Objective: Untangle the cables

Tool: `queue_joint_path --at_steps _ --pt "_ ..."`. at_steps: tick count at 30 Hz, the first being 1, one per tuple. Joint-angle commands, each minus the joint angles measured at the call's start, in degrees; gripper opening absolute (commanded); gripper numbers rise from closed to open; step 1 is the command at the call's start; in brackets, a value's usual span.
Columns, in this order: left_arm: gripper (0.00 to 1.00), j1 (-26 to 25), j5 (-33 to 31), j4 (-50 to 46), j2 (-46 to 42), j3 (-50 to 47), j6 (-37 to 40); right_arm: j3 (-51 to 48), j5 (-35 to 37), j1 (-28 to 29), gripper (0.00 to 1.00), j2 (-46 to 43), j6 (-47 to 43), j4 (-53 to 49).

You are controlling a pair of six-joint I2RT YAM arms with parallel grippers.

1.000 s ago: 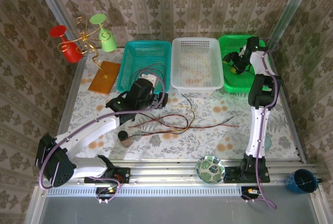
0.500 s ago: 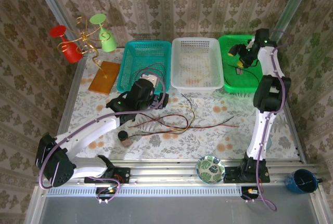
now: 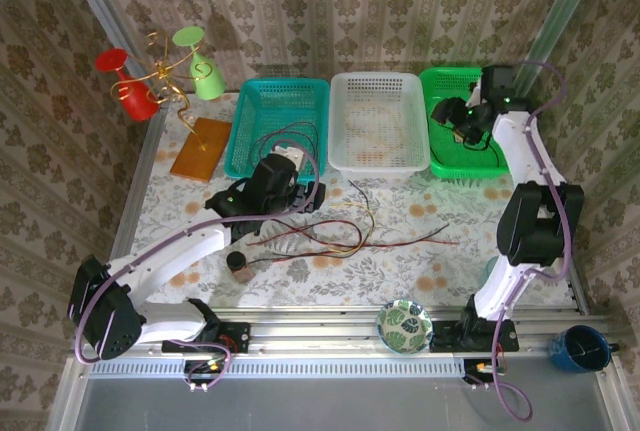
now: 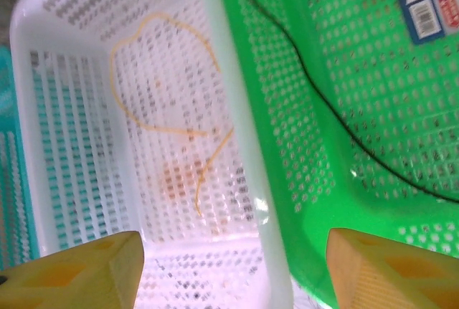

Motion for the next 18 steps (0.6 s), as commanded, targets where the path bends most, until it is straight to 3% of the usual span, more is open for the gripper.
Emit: queue_joint_path --at_steps 1,7,13,18 --pt "0.85 -0.53 1.03 0.97 -1.01 -1.62 -2.31 -5.0 5.64 2.1 0.68 -7.38 -5.16 3.19" --pt "0.85 -0.4 1.01 1.28 -2.17 -3.58 -3.95 -19.68 12.39 11.29 0.65 -19.83 -10.65 9.34" --pt "0.85 -0.32 1.27 1.56 -2.88 -4.91 -4.35 -31.94 15.67 19.9 0.58 -31.42 -7.54 8.94" --pt "0.85 -0.37 1.72 1.99 -2.8 -6.1 -4.9 -38.33 16.51 26.31 0.51 -34.14 -1.23 8.42"
